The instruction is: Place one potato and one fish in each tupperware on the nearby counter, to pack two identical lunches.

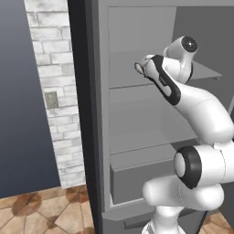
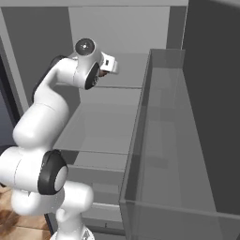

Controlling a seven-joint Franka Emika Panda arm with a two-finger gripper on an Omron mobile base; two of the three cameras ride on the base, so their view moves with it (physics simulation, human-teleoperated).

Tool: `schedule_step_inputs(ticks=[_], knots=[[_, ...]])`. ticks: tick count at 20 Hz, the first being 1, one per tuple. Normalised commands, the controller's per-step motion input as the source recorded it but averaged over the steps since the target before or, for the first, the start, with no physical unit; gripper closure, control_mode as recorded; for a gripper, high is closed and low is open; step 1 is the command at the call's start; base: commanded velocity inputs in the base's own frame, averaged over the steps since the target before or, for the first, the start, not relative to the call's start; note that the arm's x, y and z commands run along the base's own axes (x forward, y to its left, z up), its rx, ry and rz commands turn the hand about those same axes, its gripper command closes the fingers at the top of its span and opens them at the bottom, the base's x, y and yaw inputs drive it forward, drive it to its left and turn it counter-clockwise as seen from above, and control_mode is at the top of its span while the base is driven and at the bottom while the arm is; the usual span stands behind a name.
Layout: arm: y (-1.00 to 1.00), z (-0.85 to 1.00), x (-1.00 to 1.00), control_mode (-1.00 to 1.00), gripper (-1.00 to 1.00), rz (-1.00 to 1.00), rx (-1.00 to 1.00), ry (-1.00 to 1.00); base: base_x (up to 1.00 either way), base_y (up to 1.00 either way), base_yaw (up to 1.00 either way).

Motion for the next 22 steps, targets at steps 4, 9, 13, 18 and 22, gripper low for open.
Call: schedule_step_inputs(ticks=[4,9,13,18,22], knots=[[0.0,-0.15,0.12,-1.0,-1.0,0.0,0.0,0.0,0.0,0.0,0.0],[0.0,-0.13,0.21,-1.0,-1.0,0.0,0.0,0.0,0.0,0.0,0.0],[0.0,-0.15,0.25,-1.0,-1.0,0.0,0.0,0.0,0.0,0.0,0.0],[0.0,-0.16,0.19,-1.0,-1.0,0.0,0.0,0.01,0.0,0.0,0.0],[0.0,-0.24,0.01,-1.0,1.0,0.0,0.0,0.06,0.0,0.0,0.0]])
